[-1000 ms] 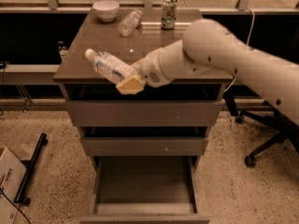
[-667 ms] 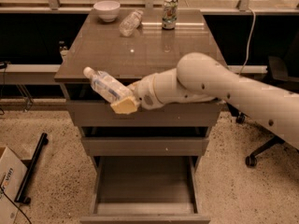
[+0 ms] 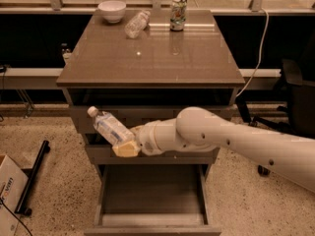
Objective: Place blue plastic bottle into bottom drawer
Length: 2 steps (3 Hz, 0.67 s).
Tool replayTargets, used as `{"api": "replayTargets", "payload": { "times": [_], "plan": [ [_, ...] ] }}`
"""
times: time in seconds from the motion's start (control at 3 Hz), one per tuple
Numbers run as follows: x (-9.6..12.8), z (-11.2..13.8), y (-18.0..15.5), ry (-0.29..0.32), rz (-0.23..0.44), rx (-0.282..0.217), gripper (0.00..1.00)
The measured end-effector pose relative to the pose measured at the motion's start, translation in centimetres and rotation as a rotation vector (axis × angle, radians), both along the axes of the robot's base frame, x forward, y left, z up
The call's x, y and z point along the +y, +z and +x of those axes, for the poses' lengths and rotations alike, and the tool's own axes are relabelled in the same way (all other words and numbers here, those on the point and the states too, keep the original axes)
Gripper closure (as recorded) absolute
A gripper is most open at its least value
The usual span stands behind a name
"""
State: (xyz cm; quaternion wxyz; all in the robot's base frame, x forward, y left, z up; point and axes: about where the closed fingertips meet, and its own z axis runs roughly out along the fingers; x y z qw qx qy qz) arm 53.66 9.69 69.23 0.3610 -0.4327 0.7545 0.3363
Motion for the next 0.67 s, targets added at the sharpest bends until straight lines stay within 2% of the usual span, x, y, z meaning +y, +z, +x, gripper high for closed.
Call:
{"api": "replayTargets", "payload": {
  "times": [0.33, 0.67],
  "plan": [
    [0.3, -4.1, -4.8, 0.033, -0.023, 0.097, 1.00],
    [-0.1, -6.9, -10.1, 0.026, -0.055, 0.182, 1.00]
  ]
}}
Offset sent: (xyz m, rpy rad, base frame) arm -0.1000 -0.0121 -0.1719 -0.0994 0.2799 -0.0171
